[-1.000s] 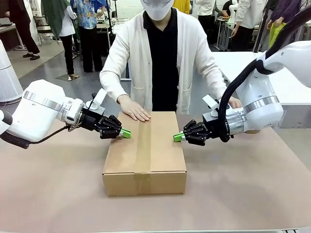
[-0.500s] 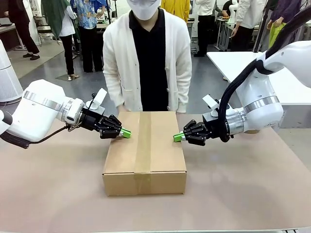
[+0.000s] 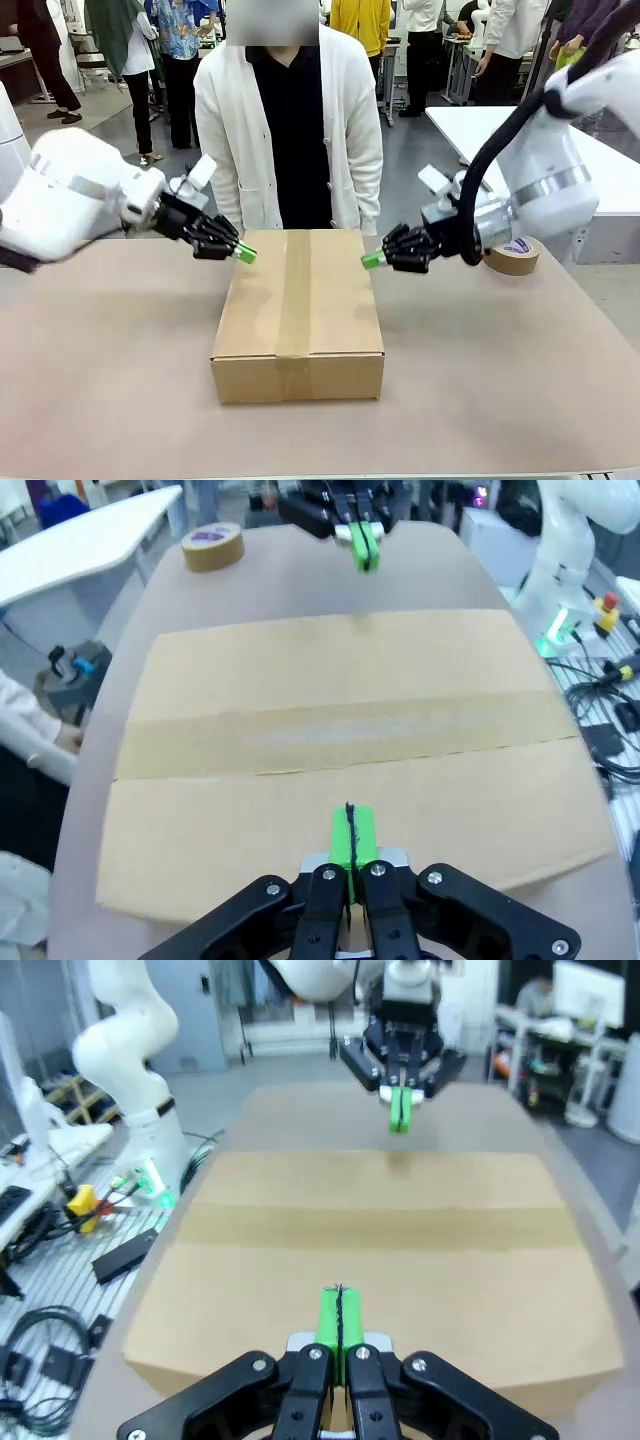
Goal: Wrap the clocks to prevent damage.
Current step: After the human seals the box with tape, release both hands from the side flaps of the Package Box.
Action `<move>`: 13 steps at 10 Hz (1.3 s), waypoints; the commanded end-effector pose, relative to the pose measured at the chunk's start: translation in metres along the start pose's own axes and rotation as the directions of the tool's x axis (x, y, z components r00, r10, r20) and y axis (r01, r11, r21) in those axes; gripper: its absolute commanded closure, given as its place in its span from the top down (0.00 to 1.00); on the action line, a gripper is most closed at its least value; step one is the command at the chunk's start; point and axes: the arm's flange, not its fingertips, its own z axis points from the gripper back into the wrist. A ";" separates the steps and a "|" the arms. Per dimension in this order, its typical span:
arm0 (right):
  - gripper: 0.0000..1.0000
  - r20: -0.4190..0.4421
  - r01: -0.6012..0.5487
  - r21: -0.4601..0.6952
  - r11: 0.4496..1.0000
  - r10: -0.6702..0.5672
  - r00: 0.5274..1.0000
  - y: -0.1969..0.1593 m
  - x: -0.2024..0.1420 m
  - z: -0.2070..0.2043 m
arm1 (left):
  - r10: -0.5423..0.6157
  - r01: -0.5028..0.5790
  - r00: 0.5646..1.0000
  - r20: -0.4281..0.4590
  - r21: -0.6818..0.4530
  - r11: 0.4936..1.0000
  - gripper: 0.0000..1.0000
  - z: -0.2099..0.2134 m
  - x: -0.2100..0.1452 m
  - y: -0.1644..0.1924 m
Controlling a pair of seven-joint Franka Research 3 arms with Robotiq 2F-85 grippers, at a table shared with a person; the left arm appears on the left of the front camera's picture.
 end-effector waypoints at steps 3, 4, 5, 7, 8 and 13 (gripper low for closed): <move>0.01 -0.441 0.179 -0.188 0.966 -0.246 0.863 0.046 0.118 0.048 | 0.108 -0.081 0.928 -0.357 0.090 0.993 0.00 0.120 0.080 -0.037; 0.01 -0.495 0.207 -0.242 0.948 -0.304 0.814 0.065 0.145 0.062 | 0.134 -0.086 0.918 -0.375 0.142 0.986 0.00 0.150 0.090 -0.049; 0.01 -0.527 0.218 -0.317 0.923 -0.362 0.769 0.084 0.164 0.078 | 0.176 -0.099 0.908 -0.381 0.213 0.972 0.00 0.178 0.094 -0.067; 0.01 -0.518 0.196 -0.387 0.901 -0.388 0.763 0.114 0.187 0.105 | 0.190 -0.097 0.914 -0.358 0.263 0.960 0.00 0.219 0.097 -0.083; 0.01 -0.508 0.179 -0.425 0.888 -0.397 0.764 0.125 0.193 0.117 | 0.198 -0.099 0.918 -0.343 0.285 0.953 0.00 0.230 0.093 -0.090; 0.01 -0.521 0.174 -0.413 0.894 -0.388 0.760 0.120 0.190 0.113 | 0.189 -0.090 0.923 -0.336 0.290 0.953 0.00 0.241 0.092 -0.091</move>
